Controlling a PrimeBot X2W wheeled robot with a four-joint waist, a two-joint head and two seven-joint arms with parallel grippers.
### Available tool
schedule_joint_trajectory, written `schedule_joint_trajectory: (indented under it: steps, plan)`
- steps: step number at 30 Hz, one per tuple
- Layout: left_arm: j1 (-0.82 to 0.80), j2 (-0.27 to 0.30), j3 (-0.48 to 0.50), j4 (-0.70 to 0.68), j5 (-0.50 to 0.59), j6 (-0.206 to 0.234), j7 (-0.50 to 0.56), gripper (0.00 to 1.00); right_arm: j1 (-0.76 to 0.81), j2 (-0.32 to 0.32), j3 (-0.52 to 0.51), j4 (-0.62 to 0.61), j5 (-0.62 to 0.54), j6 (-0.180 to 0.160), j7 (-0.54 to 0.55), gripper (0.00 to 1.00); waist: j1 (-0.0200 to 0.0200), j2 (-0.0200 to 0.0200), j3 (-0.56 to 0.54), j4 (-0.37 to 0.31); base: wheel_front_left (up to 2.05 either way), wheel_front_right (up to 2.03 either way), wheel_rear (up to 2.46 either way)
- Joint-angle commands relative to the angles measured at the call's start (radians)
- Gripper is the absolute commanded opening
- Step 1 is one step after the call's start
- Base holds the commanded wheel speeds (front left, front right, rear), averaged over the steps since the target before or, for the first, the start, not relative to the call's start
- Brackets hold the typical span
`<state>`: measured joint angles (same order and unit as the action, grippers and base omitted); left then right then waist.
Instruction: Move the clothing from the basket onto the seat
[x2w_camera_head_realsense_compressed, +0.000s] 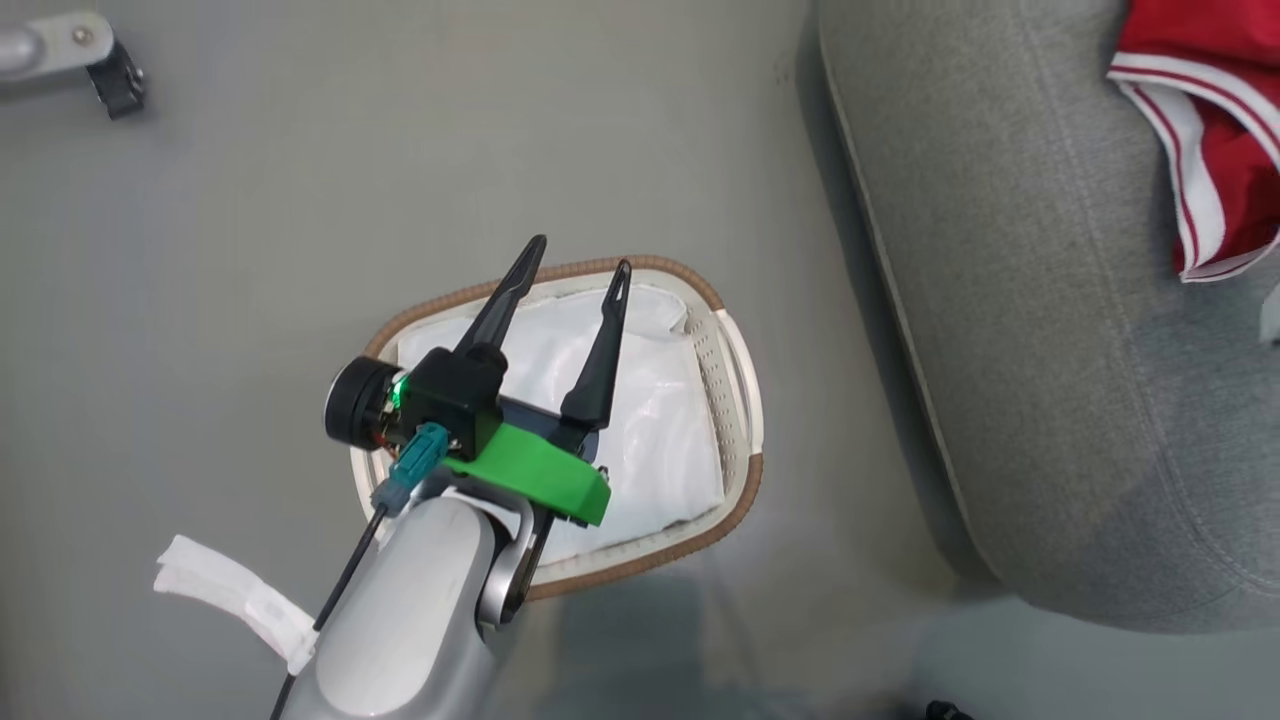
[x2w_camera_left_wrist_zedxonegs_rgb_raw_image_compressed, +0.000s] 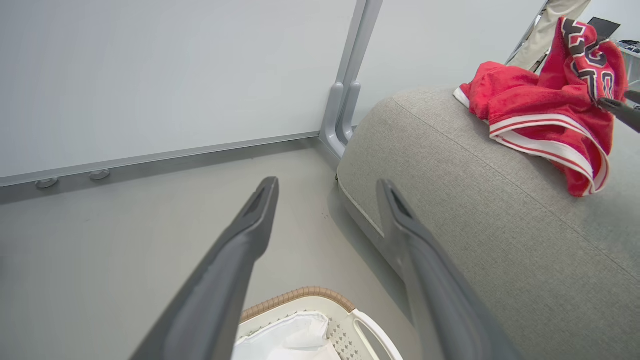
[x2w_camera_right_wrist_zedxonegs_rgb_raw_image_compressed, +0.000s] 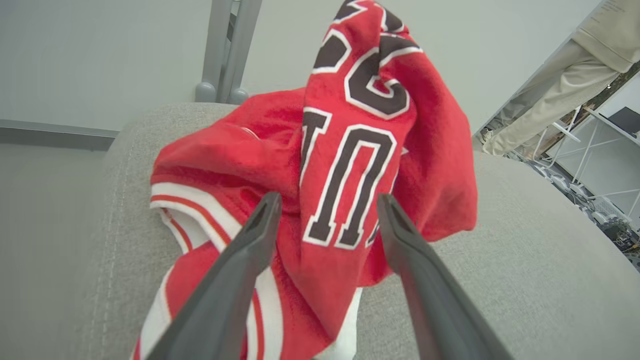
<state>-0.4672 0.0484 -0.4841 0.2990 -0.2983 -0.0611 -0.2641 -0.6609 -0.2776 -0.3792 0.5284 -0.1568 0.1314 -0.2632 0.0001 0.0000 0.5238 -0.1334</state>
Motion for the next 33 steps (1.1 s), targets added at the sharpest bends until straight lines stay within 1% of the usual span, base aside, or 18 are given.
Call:
schedule_joint_trajectory:
  steps: [1, 5, 10, 14, 16, 18, 24, 25, 28, 30, 33]
  plan:
    - [0.026, 0.004, 0.013, -0.002, -0.004, 0.006, 0.0, 1.0, 0.052, 0.008, 0.016, -0.016, 0.024, -0.001, -0.002, 1.0, -0.0001, 0.0, -0.074, -0.01, 0.0, 0.0, 0.0]
    - [0.071, 0.005, 0.054, -0.007, -0.003, 0.017, 0.0, 1.0, 0.165, 0.014, 0.129, -0.074, 0.076, -0.001, -0.002, 1.0, -0.0001, 0.0, -0.132, 0.003, 0.0, 0.0, 0.0]
    - [0.125, 0.005, 0.116, -0.017, 0.015, 0.027, 0.0, 1.0, 0.26, 0.048, 0.196, -0.142, 0.166, -0.001, -0.002, 1.0, -0.0001, 0.0, -0.184, 0.028, 0.0, 0.0, 0.0]
    - [0.175, 0.005, 0.19, -0.025, -0.004, 0.058, 0.0, 1.0, 0.305, 0.085, 0.264, -0.185, 0.234, -0.001, -0.002, 1.0, -0.0001, 0.0, -0.217, 0.049, 0.0, 0.0, 0.0]
    - [0.208, 0.004, 0.23, -0.032, 0.011, 0.079, 0.0, 1.0, 0.325, 0.102, 0.325, -0.213, 0.26, -0.001, -0.002, 1.0, -0.0001, 0.0, -0.237, 0.069, 0.0, 0.0, 0.0]
    - [0.226, 0.004, 0.253, -0.034, 0.021, 0.088, 0.0, 1.0, 0.335, 0.111, 0.357, -0.224, 0.27, -0.001, -0.002, 1.0, -0.0001, 0.0, -0.251, 0.083, 0.0, 0.0, 0.0]
    - [0.278, 0.004, 0.316, -0.037, 0.041, 0.106, -0.001, 1.0, 0.347, 0.142, 0.398, -0.255, 0.295, -0.001, -0.002, 1.0, -0.0001, 0.0, -0.297, 0.115, 0.0, 0.0, 0.0]
    - [0.286, 0.004, 0.328, -0.038, 0.032, 0.108, -0.001, 1.0, 0.352, 0.148, 0.402, -0.256, 0.3, -0.001, -0.002, 1.0, -0.0001, 0.0, -0.305, 0.119, 0.0, 0.0, 0.0]
    - [0.312, 0.004, 0.355, -0.034, 0.031, 0.112, 0.0, 1.0, 0.362, 0.154, 0.429, -0.274, 0.315, -0.001, -0.002, 1.0, -0.0001, 0.0, -0.33, 0.136, 0.0, 0.0, 0.0]
    - [0.329, 0.004, 0.363, -0.027, 0.01, 0.096, 0.0, 1.0, 0.377, 0.157, 0.439, -0.278, 0.321, -0.001, -0.002, 1.0, -0.0001, 0.0, -0.347, 0.146, 0.0, 0.0, 0.0]
    - [0.349, 0.004, 0.373, -0.014, 0.012, 0.073, -0.001, 1.0, 0.396, 0.161, 0.448, -0.284, 0.316, -0.001, -0.002, 1.0, -0.0001, 0.0, -0.37, 0.156, 0.0, 0.0, 0.0]
